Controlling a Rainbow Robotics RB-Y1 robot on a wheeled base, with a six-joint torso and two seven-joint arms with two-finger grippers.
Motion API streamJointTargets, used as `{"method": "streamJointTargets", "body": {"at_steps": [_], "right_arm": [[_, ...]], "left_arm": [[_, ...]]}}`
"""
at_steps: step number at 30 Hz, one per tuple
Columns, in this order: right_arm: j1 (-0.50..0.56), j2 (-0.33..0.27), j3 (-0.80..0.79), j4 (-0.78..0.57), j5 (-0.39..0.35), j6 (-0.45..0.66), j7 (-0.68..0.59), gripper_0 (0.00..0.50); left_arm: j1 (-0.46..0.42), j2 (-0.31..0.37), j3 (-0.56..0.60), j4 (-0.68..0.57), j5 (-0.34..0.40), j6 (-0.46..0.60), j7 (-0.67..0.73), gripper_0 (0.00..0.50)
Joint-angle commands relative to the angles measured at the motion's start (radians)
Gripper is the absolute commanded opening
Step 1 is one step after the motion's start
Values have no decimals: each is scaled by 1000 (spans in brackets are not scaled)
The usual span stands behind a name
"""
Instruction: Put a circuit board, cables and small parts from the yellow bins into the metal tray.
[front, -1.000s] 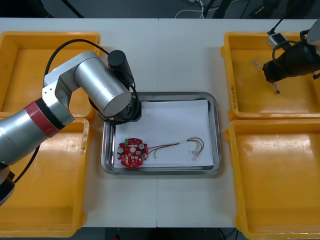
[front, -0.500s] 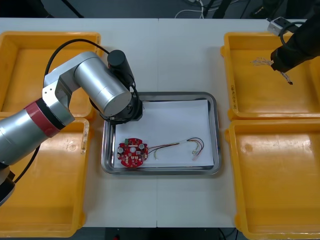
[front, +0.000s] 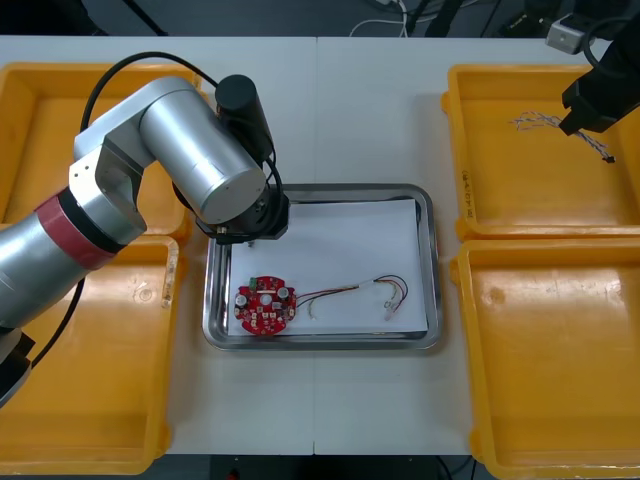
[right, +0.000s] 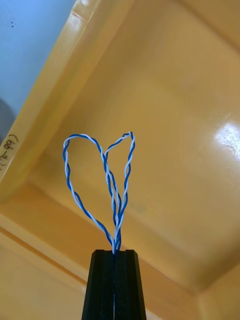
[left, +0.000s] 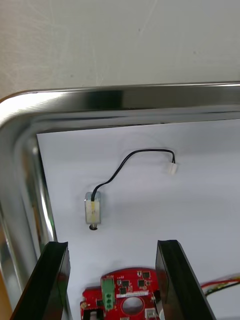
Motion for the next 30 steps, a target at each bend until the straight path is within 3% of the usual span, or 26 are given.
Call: {"method": "streamJointTargets", "body": {"at_steps": [1, 10, 17, 30], "right_arm": [[-22, -3, -26, -78, -8, 11, -42, 0], [63, -3, -20, -246, -86, 11, -62, 0], [113, -3, 8, -335, -146, 11, -76, 0], [142, 23, 239, -521, -163, 11, -114, 0]], "left_arm": [[5, 18, 91, -85, 23, 73, 29, 500], [4, 48, 276, -113, 101, 217, -130, 500], [-1, 82, 399, -113, 121, 320, -251, 500], [-1, 142, 517, -45, 135, 322, -431, 500]]}}
